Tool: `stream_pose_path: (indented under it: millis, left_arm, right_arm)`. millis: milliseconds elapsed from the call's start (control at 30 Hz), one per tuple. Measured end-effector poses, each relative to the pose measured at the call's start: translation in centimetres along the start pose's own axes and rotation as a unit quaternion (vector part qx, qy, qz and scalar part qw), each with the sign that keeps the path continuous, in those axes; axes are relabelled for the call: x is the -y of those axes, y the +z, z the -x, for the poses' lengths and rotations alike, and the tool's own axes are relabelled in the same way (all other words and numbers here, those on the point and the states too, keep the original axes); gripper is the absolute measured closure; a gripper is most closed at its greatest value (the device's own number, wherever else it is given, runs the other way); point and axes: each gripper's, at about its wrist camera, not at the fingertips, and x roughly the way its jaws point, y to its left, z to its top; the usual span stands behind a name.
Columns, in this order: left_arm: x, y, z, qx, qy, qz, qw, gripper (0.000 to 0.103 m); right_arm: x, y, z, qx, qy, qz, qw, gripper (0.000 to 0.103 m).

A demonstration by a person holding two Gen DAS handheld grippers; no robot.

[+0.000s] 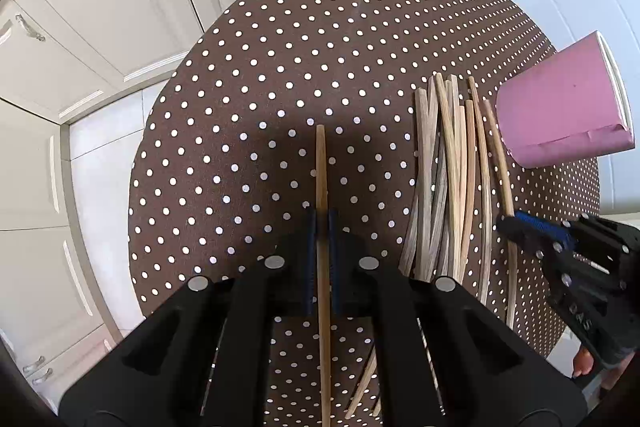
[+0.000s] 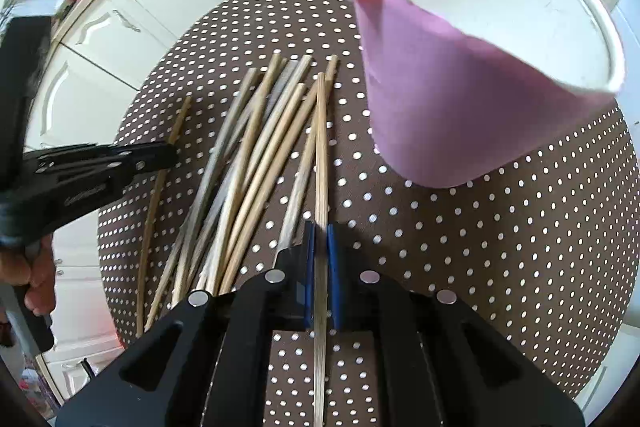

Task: Organize utensils
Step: 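Grasp one chopstick with the right gripper and lift it, then lower the held chopstick into the pink cup and open the right gripper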

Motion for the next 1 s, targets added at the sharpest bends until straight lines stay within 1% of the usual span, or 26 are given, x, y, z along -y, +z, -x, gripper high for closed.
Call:
stream_pose_path:
  millis: [100,200,333,400,600,833,933,1000]
  left_arm:
    - [0.1,-0.2,0.2,0.0,0.001,0.003,1.0,0.097]
    - [0.1,-0.8,1.4,0.016,-0.026,0.015,0.9994,0.097]
    - [0.9,-1.8,3.6,0.037,-0.036,0.009,0.9986,0.097]
    - [1.4,-1.7,4.3,0.046,-0.044,0.008,0.9979,0.097]
    - [2.7,-2.1,8.5,0.083,-0.062,-0.002,0.9947,0.097]
    - [4.5,-2.7,15.1,0.144,-0.09,-0.017,0.9852,0.097]
    - [5.7,-2.7,17.6,0.168,-0.102,-0.027,0.9802,0.097]
    - [6.7,-2.6,19.4,0.191,-0.107,-0.035,0.9752,0.097]
  right_arm:
    - [-0.4,-0.7,1.0,0.01,0.018,-0.001,1.0,0.098]
    - [-0.5,-0.9,2.4,0.025,0.034,0.0,0.999,0.098]
    - [-0.9,-0.8,4.2,0.047,0.054,0.009,0.997,0.098]
    - [-1.2,-0.6,4.7,0.059,0.06,0.011,0.996,0.098]
    - [-1.0,-0.4,7.8,0.097,0.067,0.024,0.993,0.098]
    - [-0.9,-0.4,11.9,0.144,0.069,0.04,0.986,0.098]
    - [-0.7,-0.3,14.2,0.167,0.069,0.043,0.983,0.098]
    - [-0.5,-0.1,15.7,0.181,0.067,0.045,0.98,0.098]
